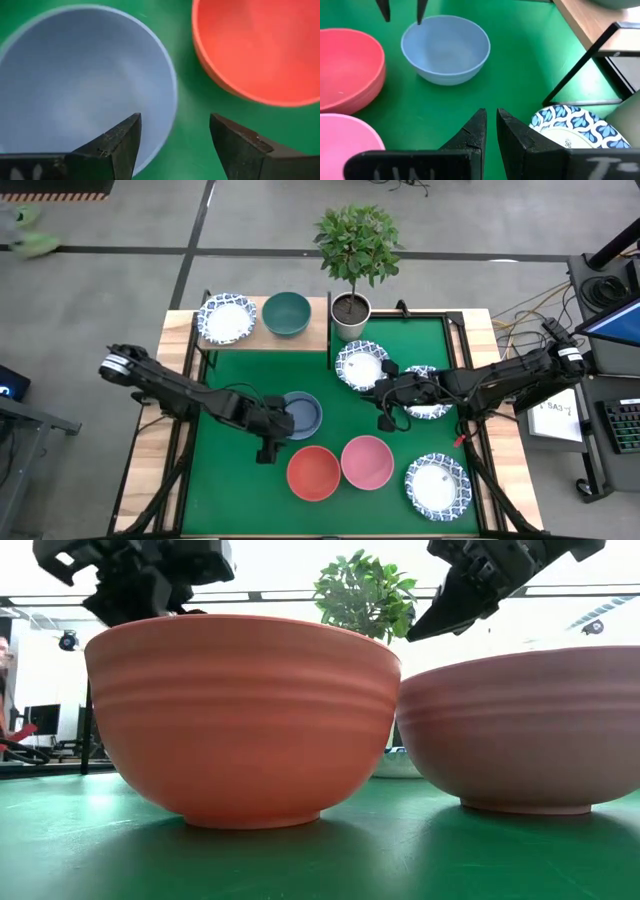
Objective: Place and stack bowls onto a shelf
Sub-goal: Stack the blue bowl on top of the green bowl on the shelf
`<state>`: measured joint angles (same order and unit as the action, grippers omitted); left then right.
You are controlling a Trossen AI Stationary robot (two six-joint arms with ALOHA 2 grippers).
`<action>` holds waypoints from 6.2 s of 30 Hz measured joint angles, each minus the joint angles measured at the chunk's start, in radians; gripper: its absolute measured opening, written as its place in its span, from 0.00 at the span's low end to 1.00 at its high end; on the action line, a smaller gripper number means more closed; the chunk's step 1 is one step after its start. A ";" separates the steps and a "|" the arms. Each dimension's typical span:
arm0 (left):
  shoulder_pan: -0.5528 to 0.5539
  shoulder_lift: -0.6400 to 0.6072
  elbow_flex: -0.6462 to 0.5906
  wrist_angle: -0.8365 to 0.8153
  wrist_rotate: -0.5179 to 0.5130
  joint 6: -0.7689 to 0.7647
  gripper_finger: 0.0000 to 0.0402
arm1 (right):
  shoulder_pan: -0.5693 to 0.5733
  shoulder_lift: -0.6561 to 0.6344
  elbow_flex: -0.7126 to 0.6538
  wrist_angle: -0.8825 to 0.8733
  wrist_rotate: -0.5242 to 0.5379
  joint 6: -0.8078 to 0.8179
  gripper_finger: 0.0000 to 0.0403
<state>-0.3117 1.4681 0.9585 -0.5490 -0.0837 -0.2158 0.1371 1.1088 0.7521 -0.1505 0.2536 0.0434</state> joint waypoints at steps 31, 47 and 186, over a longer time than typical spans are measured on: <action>-0.013 0.113 0.233 -0.286 -0.002 0.078 0.00 | 0.000 0.000 -0.015 -0.029 -0.002 -0.004 0.08; 0.037 0.109 0.770 -0.782 -0.226 0.346 0.00 | 0.000 0.000 -0.033 -0.024 -0.026 -0.002 0.08; 0.730 -0.229 0.090 0.297 0.120 0.412 0.00 | 0.001 0.000 -0.040 0.003 -0.052 -0.061 0.08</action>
<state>0.4186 1.2392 1.0484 -0.2521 0.0364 0.1959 0.1378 1.1084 0.7124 -0.1478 0.2016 -0.0171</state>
